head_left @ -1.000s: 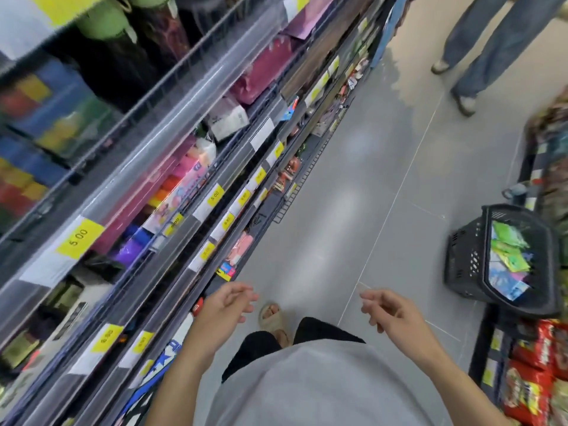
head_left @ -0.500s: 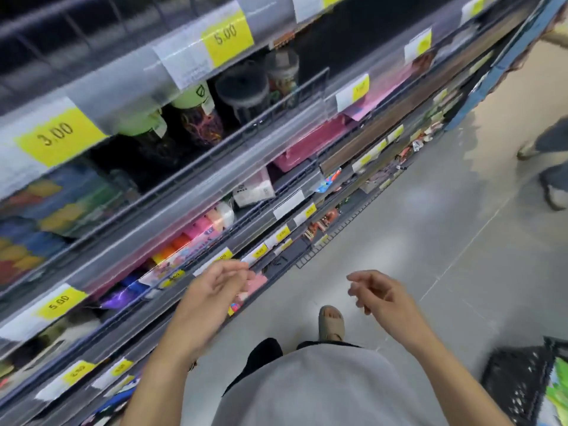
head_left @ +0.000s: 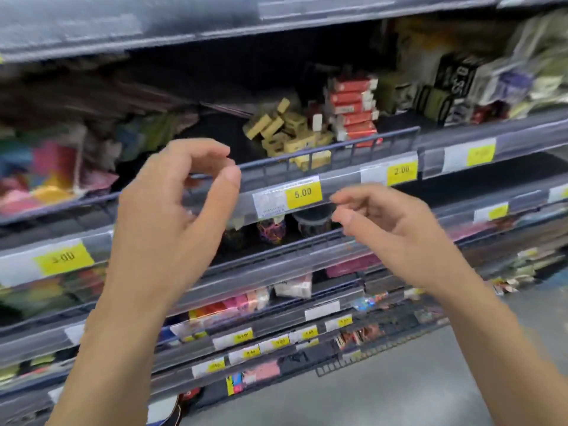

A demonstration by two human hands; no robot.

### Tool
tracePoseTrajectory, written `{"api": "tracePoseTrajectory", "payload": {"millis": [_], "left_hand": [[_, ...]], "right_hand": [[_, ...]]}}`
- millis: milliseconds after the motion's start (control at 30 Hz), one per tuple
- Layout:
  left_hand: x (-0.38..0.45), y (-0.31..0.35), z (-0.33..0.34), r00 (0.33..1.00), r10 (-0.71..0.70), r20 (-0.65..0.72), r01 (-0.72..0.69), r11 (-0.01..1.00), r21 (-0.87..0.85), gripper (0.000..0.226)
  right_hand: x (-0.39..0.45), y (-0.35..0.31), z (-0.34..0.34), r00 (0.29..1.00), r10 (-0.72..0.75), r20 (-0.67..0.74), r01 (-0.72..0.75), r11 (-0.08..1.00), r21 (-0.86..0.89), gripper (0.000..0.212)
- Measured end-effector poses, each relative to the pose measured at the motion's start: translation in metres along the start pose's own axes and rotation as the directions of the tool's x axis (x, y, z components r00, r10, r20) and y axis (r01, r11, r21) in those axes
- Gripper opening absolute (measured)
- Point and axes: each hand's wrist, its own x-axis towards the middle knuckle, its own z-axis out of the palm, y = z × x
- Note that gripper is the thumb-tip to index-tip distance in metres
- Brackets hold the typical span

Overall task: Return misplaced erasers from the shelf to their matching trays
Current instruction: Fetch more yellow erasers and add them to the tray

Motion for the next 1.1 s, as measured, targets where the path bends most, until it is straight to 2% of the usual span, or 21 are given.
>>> {"api": "tracePoseTrajectory", "payload": {"millis": [100, 200, 300, 367, 467, 600, 667, 733, 833, 900, 967, 1033, 1100], "left_hand": [[0.029, -0.014, 0.006, 0.993, 0.090, 0.073, -0.110, 0.932, 0.345, 0.041], [0.039, -0.020, 0.014, 0.984, 0.046, 0.173, -0.127, 0.859, 0.496, 0.048], [0.036, -0.027, 0.018, 0.974, 0.106, 0.198, -0.202, 0.798, 0.568, 0.044], [0.035, -0.031, 0.020, 0.968, 0.136, 0.212, -0.238, 0.768, 0.594, 0.044], [0.035, -0.035, 0.023, 0.960, 0.159, 0.232, -0.273, 0.727, 0.630, 0.041], [0.033, -0.035, 0.024, 0.959, 0.164, 0.230, -0.275, 0.730, 0.626, 0.038], [0.035, -0.033, 0.023, 0.964, 0.148, 0.221, -0.253, 0.767, 0.589, 0.039], [0.038, -0.029, 0.021, 0.979, 0.112, 0.172, -0.185, 0.841, 0.509, 0.041], [0.051, -0.023, 0.020, 0.995, -0.024, 0.100, -0.003, 0.966, 0.259, 0.043], [0.066, -0.018, 0.023, 0.988, -0.071, 0.134, 0.063, 0.996, 0.064, 0.044], [0.080, -0.014, 0.027, 0.987, -0.042, 0.154, 0.041, 0.999, 0.010, 0.040], [0.088, -0.014, 0.030, 0.992, -0.013, 0.125, 0.015, 1.000, -0.015, 0.025], [0.093, -0.022, 0.030, 0.997, -0.011, 0.083, 0.016, 0.998, -0.054, 0.014]], "right_hand": [[0.045, -0.032, -0.006, 0.986, -0.168, 0.015, 0.169, 0.980, -0.110, 0.016], [0.094, -0.051, -0.009, 0.963, -0.254, 0.096, 0.271, 0.881, -0.389, 0.021], [0.134, -0.057, -0.013, 0.955, -0.123, 0.269, 0.275, 0.704, -0.654, 0.030], [0.150, -0.056, -0.014, 0.930, -0.010, 0.367, 0.292, 0.625, -0.724, 0.030], [0.165, -0.057, -0.012, 0.889, 0.043, 0.455, 0.347, 0.585, -0.733, 0.023], [0.173, -0.059, -0.012, 0.871, 0.094, 0.483, 0.354, 0.562, -0.747, 0.018], [0.171, -0.057, -0.012, 0.881, 0.087, 0.466, 0.332, 0.588, -0.738, 0.017], [0.167, -0.056, -0.013, 0.913, 0.028, 0.406, 0.286, 0.667, -0.688, 0.017], [0.161, -0.059, -0.013, 0.951, -0.101, 0.293, 0.234, 0.855, -0.462, 0.016], [0.157, -0.065, -0.009, 0.954, -0.126, 0.273, 0.202, 0.941, -0.270, 0.016], [0.154, -0.069, -0.002, 0.948, -0.137, 0.286, 0.176, 0.978, -0.116, 0.014], [0.154, -0.069, 0.004, 0.950, -0.149, 0.275, 0.150, 0.988, 0.019, 0.014], [0.156, -0.066, 0.006, 0.956, -0.141, 0.258, 0.128, 0.989, 0.068, 0.019]]}}
